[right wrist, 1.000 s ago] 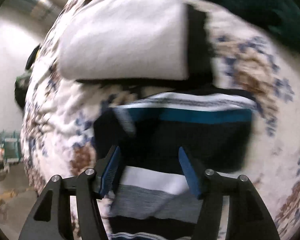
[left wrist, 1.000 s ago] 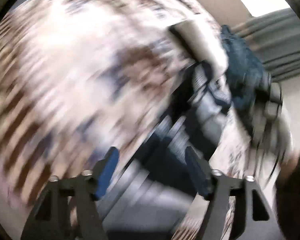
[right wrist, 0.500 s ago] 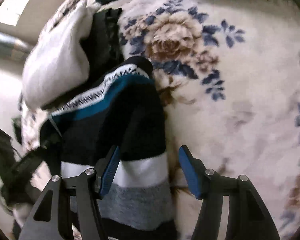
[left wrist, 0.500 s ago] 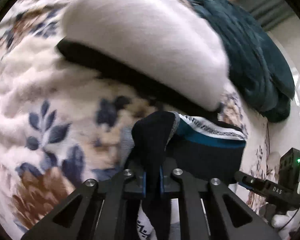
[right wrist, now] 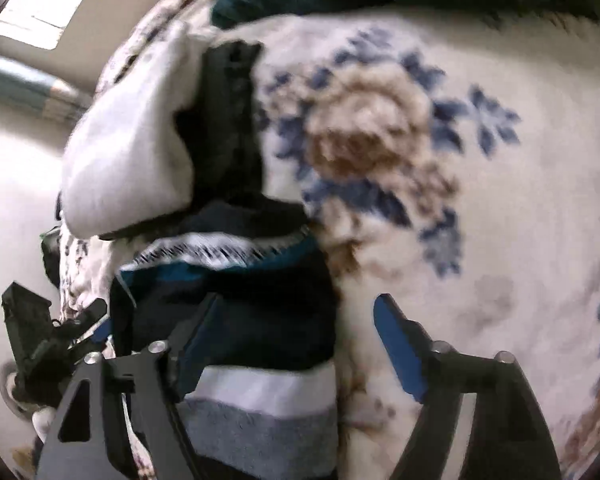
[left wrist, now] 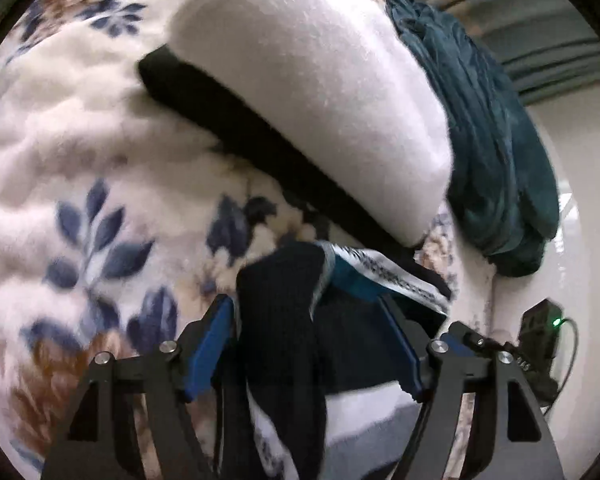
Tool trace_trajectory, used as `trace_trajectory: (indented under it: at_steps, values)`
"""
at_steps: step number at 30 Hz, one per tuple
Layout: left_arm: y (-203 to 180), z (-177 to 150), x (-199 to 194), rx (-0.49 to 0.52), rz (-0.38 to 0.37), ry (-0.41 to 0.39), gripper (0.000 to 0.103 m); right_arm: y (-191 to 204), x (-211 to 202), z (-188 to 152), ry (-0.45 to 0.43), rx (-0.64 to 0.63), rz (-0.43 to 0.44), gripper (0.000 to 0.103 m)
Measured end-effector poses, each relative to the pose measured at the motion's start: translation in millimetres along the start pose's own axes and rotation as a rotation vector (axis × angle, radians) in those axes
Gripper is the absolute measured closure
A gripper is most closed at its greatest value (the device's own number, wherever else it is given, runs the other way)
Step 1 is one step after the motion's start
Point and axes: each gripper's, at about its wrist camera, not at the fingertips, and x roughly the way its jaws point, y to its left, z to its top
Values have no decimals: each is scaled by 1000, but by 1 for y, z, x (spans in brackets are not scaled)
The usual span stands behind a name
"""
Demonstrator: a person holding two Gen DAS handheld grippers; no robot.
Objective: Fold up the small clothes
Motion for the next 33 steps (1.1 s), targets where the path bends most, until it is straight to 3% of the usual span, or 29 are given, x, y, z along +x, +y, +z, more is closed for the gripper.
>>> trace_trajectory:
  at_steps: [1,2,3,7,9,10,12,13,14,15,16,21,25,30,33]
  values:
    - [-4,5,7,9,12,-3,42,2,5,3,0,-5,7,25]
    - [-6,10,10,28,18,-25,82,4,13,9,-10,-5,42,48]
    - [-7,15,14,47,31,-30,97,5,16,14,-9,2,38,98]
    - [7,28,32,1,42,46,92,4,37,34,-2,63,-15,96]
    - [9,27,26,-37,14,58,84,13,43,37,63,43,-53,94]
    - [8,24,15,-40,10,47,72,16,37,35,73,42,-59,91]
    - [0,15,-10,-10,-8,13,66,22,17,25,73,32,-31,75]
    - [-4,6,-26,10,-30,0,58,23,9,19,74,26,-18,66]
    - [-6,-5,-38,21,-46,-11,46,24,-6,8,79,19,0,49]
    - [-9,-23,-56,33,-66,-15,42,25,-18,-5,82,6,19,44]
    - [-10,-36,-66,40,-78,-11,38,26,-32,-20,86,-12,37,44]
    - [-9,-128,-119,44,-27,63,38,13,-77,-116,139,4,-9,44]
    - [-4,-212,-150,66,87,143,38,-8,-99,-203,204,65,-13,44]
    - [14,-316,-151,-2,150,271,38,-27,-105,-323,344,123,37,44]
    - [24,-369,-144,-13,208,323,38,-36,-106,-384,377,135,39,44]
